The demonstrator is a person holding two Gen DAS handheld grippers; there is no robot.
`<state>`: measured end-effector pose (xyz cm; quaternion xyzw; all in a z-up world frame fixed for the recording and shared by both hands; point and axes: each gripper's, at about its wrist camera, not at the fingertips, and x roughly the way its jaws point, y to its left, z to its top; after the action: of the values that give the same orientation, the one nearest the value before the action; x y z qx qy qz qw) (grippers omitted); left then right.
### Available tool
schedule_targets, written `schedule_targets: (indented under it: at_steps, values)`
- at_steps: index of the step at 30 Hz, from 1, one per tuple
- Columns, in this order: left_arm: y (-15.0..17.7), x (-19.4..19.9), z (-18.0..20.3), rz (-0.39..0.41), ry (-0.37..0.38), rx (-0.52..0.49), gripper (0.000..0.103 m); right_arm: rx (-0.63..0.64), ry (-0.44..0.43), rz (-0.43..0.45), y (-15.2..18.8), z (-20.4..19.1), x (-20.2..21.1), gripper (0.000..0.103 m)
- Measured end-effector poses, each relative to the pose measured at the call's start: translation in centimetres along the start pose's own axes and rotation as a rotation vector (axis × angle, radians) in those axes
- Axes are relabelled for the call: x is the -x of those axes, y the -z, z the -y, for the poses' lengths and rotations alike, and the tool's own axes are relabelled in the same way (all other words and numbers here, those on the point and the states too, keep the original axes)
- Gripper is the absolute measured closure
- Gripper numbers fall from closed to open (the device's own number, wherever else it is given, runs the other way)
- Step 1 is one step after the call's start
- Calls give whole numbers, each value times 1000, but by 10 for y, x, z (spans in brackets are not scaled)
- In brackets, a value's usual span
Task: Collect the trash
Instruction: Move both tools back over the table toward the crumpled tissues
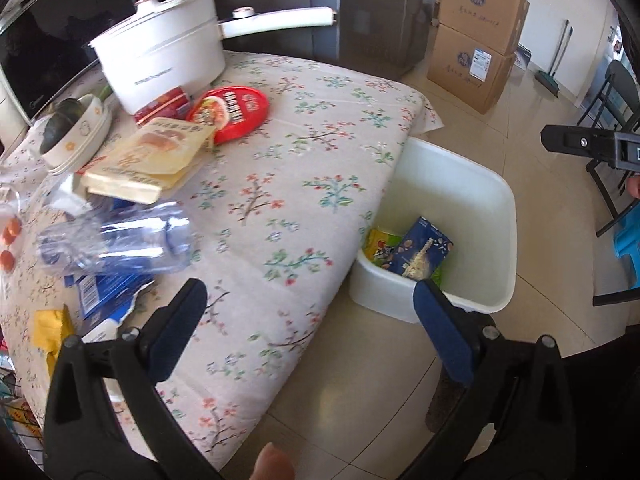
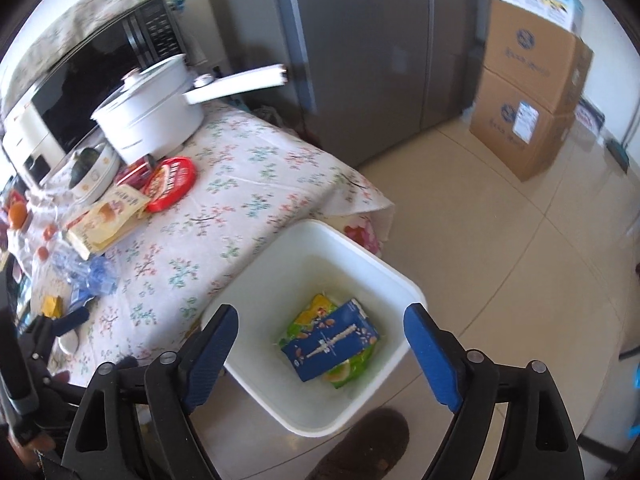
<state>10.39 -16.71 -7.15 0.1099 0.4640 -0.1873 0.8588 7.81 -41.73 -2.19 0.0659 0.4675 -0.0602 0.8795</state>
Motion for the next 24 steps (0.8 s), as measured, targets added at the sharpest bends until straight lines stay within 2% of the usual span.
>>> schedule_targets:
  at_steps: [4,8,14,24]
  values:
    - [18,20,-39,12,-32,60,1,57,-34,17,0,-36,4,12]
    - [31,39,-74,33,-65,118,1,122,-57,35,0,-74,6,4]
    - [57,52,-121,49,-99,218,1,183,-78,44,-1,-120,1,2]
    - [95,80,-192,82,-154,316,1,234,-105,24,-2,-179,-19,1]
